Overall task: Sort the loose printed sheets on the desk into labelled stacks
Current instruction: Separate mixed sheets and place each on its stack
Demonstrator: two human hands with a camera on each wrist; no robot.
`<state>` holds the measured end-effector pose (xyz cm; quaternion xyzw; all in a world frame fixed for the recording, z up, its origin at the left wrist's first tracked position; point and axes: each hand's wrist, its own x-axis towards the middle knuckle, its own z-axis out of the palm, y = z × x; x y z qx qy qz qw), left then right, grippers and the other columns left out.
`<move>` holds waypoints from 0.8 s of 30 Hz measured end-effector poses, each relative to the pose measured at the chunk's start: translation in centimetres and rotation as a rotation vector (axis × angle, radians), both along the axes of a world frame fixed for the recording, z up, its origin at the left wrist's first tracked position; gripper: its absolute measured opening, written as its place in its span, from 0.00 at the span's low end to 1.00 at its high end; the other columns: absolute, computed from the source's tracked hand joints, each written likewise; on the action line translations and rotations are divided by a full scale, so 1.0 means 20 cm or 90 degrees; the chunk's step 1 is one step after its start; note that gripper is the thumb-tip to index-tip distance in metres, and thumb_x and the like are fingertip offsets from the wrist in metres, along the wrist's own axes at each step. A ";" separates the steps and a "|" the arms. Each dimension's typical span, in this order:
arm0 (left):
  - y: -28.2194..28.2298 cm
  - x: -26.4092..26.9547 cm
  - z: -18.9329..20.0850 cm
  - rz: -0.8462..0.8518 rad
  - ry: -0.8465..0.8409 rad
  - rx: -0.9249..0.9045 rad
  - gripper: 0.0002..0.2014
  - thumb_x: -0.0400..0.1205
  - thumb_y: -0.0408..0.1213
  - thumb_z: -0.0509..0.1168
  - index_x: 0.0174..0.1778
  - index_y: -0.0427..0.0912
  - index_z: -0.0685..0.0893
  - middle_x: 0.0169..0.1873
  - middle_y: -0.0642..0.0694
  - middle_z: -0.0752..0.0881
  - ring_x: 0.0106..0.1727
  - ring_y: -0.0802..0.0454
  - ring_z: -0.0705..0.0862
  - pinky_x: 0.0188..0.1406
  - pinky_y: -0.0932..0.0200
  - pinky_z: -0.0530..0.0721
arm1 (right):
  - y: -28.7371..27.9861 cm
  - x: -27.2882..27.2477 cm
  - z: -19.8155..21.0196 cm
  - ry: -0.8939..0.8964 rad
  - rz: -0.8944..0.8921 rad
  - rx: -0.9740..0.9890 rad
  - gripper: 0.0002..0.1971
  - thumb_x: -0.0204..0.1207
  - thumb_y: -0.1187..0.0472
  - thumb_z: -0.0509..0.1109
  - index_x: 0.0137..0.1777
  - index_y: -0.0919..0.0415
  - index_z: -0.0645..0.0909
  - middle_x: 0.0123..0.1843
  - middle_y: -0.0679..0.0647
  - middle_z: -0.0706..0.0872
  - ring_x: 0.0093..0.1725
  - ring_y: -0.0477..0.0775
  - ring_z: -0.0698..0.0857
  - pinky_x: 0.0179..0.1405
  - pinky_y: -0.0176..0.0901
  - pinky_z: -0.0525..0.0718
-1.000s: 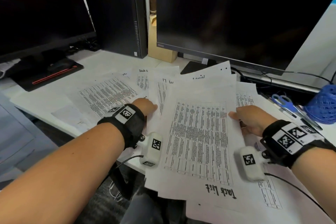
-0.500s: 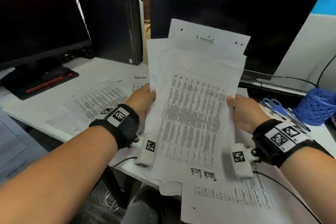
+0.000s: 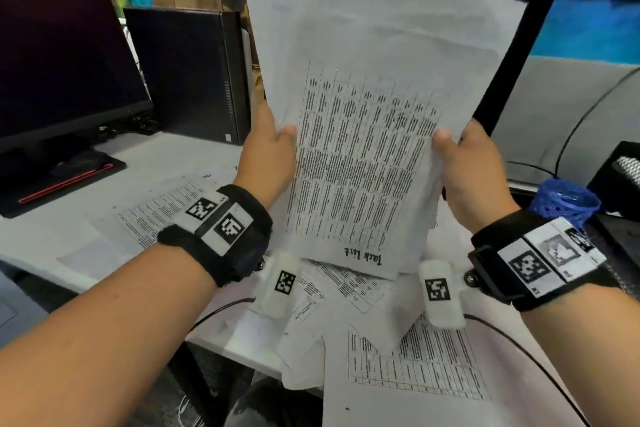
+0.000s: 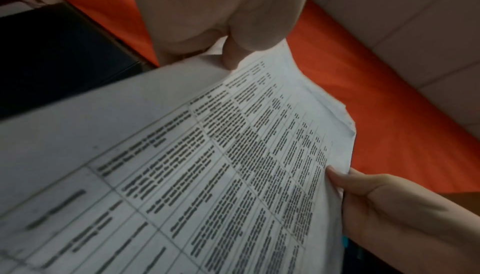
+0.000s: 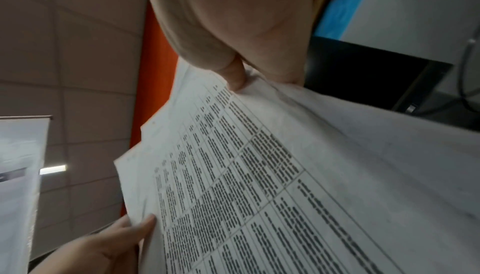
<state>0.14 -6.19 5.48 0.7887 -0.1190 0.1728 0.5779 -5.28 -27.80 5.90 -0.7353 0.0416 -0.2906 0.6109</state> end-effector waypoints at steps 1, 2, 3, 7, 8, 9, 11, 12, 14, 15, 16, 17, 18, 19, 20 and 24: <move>0.00 -0.02 0.04 -0.013 -0.035 -0.008 0.19 0.87 0.33 0.52 0.76 0.44 0.65 0.60 0.56 0.76 0.49 0.70 0.77 0.33 0.89 0.70 | 0.00 -0.02 0.04 -0.033 0.009 -0.005 0.12 0.85 0.63 0.58 0.54 0.43 0.77 0.53 0.38 0.85 0.54 0.39 0.85 0.58 0.41 0.84; -0.01 -0.04 0.06 -0.030 -0.055 -0.022 0.18 0.87 0.34 0.53 0.74 0.44 0.66 0.59 0.58 0.77 0.48 0.73 0.77 0.33 0.90 0.71 | -0.01 -0.04 0.05 -0.056 0.022 -0.016 0.11 0.85 0.62 0.58 0.59 0.45 0.76 0.57 0.40 0.85 0.57 0.39 0.84 0.60 0.40 0.83; -0.01 -0.06 0.08 -0.046 -0.070 -0.035 0.17 0.87 0.34 0.54 0.73 0.45 0.66 0.56 0.60 0.78 0.47 0.77 0.77 0.34 0.90 0.72 | -0.03 -0.05 0.06 -0.066 0.033 -0.034 0.11 0.85 0.60 0.58 0.63 0.47 0.75 0.61 0.42 0.84 0.60 0.41 0.84 0.62 0.43 0.83; -0.02 -0.11 0.03 -0.056 -0.090 -0.069 0.19 0.87 0.38 0.58 0.73 0.45 0.66 0.55 0.64 0.79 0.51 0.79 0.78 0.47 0.83 0.78 | -0.06 -0.07 0.01 -0.035 0.051 -0.064 0.18 0.80 0.55 0.66 0.69 0.49 0.70 0.66 0.45 0.82 0.65 0.46 0.82 0.67 0.54 0.80; -0.03 -0.11 0.00 -0.059 -0.080 -0.074 0.18 0.87 0.38 0.58 0.73 0.46 0.67 0.56 0.62 0.80 0.51 0.77 0.79 0.48 0.81 0.79 | -0.07 -0.07 0.01 -0.035 0.055 -0.058 0.20 0.79 0.54 0.67 0.70 0.49 0.69 0.67 0.45 0.82 0.65 0.46 0.82 0.68 0.54 0.80; -0.03 -0.12 -0.02 -0.063 -0.069 -0.075 0.17 0.87 0.39 0.58 0.71 0.46 0.67 0.55 0.61 0.81 0.50 0.76 0.80 0.45 0.82 0.79 | -0.07 -0.07 0.01 -0.039 0.054 -0.055 0.21 0.79 0.54 0.68 0.71 0.50 0.68 0.67 0.46 0.81 0.65 0.46 0.82 0.68 0.54 0.80; -0.05 -0.13 -0.04 -0.070 -0.047 -0.077 0.15 0.87 0.39 0.58 0.69 0.49 0.67 0.51 0.64 0.80 0.45 0.81 0.79 0.37 0.86 0.76 | -0.08 -0.06 0.05 -0.069 0.044 -0.048 0.24 0.80 0.58 0.68 0.74 0.53 0.65 0.69 0.47 0.80 0.65 0.45 0.81 0.67 0.49 0.80; -0.05 -0.13 -0.05 -0.072 -0.042 -0.079 0.15 0.86 0.39 0.58 0.69 0.50 0.67 0.50 0.66 0.79 0.43 0.83 0.79 0.35 0.87 0.74 | -0.08 -0.06 0.08 -0.108 0.038 -0.047 0.27 0.80 0.61 0.68 0.76 0.54 0.61 0.71 0.49 0.77 0.65 0.44 0.81 0.66 0.45 0.80; -0.06 -0.12 -0.04 -0.076 -0.037 -0.083 0.18 0.86 0.39 0.60 0.70 0.49 0.66 0.51 0.68 0.79 0.46 0.81 0.79 0.37 0.87 0.74 | -0.08 -0.05 0.16 -0.216 0.021 -0.090 0.33 0.78 0.68 0.67 0.79 0.55 0.56 0.76 0.46 0.68 0.70 0.40 0.76 0.69 0.37 0.76; -0.06 -0.12 -0.04 -0.078 -0.034 -0.087 0.20 0.85 0.38 0.61 0.72 0.48 0.66 0.52 0.67 0.79 0.48 0.78 0.79 0.40 0.86 0.75 | -0.08 -0.04 0.20 -0.255 0.001 -0.147 0.35 0.77 0.69 0.67 0.80 0.54 0.54 0.77 0.42 0.63 0.74 0.40 0.72 0.73 0.37 0.72; -0.07 -0.11 -0.04 -0.083 -0.028 -0.094 0.22 0.84 0.36 0.63 0.73 0.47 0.65 0.53 0.65 0.80 0.51 0.74 0.79 0.45 0.82 0.77 | -0.07 -0.04 0.23 -0.274 -0.020 -0.215 0.36 0.76 0.69 0.67 0.80 0.53 0.55 0.77 0.39 0.62 0.77 0.41 0.68 0.77 0.37 0.67; -0.07 -0.10 -0.04 -0.086 -0.018 -0.102 0.24 0.83 0.34 0.64 0.73 0.47 0.65 0.55 0.62 0.80 0.54 0.70 0.80 0.51 0.76 0.78 | -0.07 -0.02 0.26 -0.268 -0.037 -0.276 0.33 0.77 0.67 0.67 0.79 0.50 0.59 0.77 0.38 0.64 0.77 0.43 0.67 0.79 0.36 0.64; -0.07 -0.09 -0.05 -0.090 -0.006 -0.109 0.26 0.82 0.32 0.65 0.73 0.47 0.65 0.57 0.59 0.81 0.57 0.64 0.81 0.56 0.69 0.78 | -0.07 -0.01 0.28 -0.235 -0.056 -0.320 0.28 0.77 0.64 0.67 0.75 0.47 0.67 0.74 0.39 0.70 0.75 0.43 0.70 0.76 0.35 0.66; -0.07 -0.08 -0.06 -0.097 0.007 -0.120 0.26 0.81 0.31 0.66 0.73 0.48 0.65 0.59 0.57 0.82 0.59 0.60 0.82 0.60 0.63 0.78 | -0.07 0.01 0.29 -0.193 -0.076 -0.342 0.21 0.77 0.62 0.66 0.69 0.44 0.74 0.70 0.41 0.76 0.69 0.43 0.74 0.69 0.32 0.71; -0.07 -0.07 -0.08 -0.111 0.020 -0.139 0.26 0.80 0.29 0.67 0.72 0.49 0.67 0.60 0.55 0.83 0.61 0.57 0.82 0.62 0.59 0.79 | -0.08 0.02 0.29 -0.160 -0.096 -0.341 0.16 0.78 0.60 0.65 0.63 0.43 0.78 0.65 0.43 0.80 0.63 0.41 0.77 0.61 0.28 0.73; -0.05 -0.03 -0.15 -0.162 0.062 -0.217 0.21 0.79 0.29 0.68 0.66 0.48 0.75 0.58 0.53 0.87 0.59 0.58 0.86 0.56 0.62 0.83 | -0.09 0.04 0.30 -0.164 -0.122 -0.269 0.11 0.78 0.63 0.64 0.52 0.46 0.82 0.48 0.34 0.82 0.48 0.26 0.77 0.48 0.19 0.73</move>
